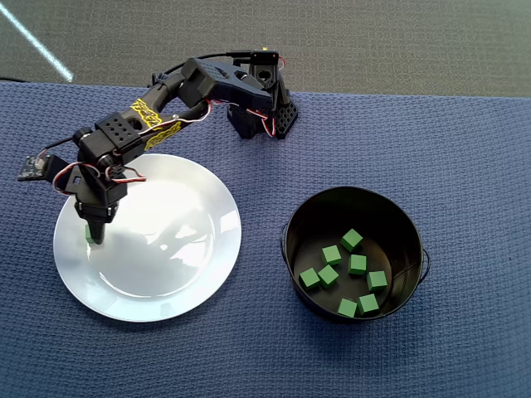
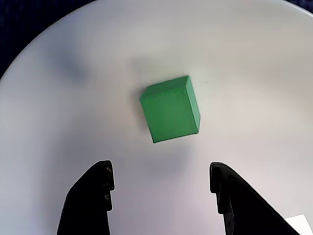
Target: Pick up the green cubes from the white plate and place them in the black recipient
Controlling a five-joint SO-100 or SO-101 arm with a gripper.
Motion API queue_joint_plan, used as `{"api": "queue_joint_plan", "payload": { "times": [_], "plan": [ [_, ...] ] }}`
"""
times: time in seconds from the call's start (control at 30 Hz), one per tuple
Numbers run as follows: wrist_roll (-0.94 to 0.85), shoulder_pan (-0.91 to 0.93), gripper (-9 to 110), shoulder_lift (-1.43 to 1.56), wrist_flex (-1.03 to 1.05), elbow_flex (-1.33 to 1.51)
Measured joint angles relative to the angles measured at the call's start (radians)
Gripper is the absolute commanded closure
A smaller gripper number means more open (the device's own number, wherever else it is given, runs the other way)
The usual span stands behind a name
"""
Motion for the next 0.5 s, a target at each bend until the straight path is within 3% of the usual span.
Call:
{"api": "queue_joint_plan", "payload": {
  "times": [0.5],
  "plan": [
    [-0.149,0.044,83,-0.15,0.0,-0.16]
  ]
}}
